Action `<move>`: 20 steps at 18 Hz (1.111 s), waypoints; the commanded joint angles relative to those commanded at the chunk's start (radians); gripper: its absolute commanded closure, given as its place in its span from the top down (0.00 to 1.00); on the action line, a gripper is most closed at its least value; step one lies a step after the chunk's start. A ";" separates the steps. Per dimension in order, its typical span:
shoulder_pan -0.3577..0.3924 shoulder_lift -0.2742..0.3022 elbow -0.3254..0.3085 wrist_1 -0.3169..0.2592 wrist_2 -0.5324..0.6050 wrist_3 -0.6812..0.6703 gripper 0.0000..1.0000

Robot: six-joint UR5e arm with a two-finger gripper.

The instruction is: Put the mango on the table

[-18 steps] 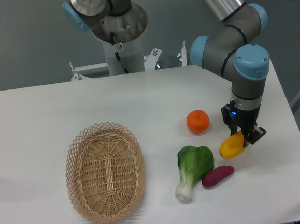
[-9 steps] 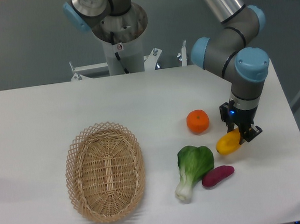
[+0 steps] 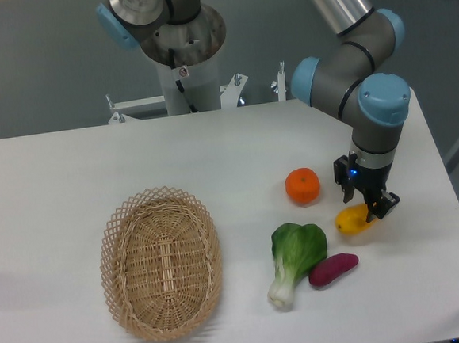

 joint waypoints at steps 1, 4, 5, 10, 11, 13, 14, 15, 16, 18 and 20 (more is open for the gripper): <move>0.000 0.003 0.003 -0.002 0.000 -0.003 0.98; -0.011 0.015 0.047 -0.026 0.009 -0.006 0.99; -0.015 0.015 0.073 -0.061 0.011 -0.008 0.99; -0.028 0.032 0.248 -0.345 0.012 -0.021 0.99; -0.026 0.037 0.282 -0.397 0.012 -0.021 0.99; -0.025 0.066 0.314 -0.472 0.009 -0.018 1.00; -0.020 0.080 0.321 -0.494 0.006 -0.011 1.00; -0.014 0.090 0.321 -0.506 0.002 -0.002 0.99; -0.009 0.097 0.321 -0.518 0.002 0.001 0.99; 0.024 0.112 0.321 -0.552 0.003 0.069 0.99; 0.046 0.123 0.318 -0.563 0.005 0.136 0.99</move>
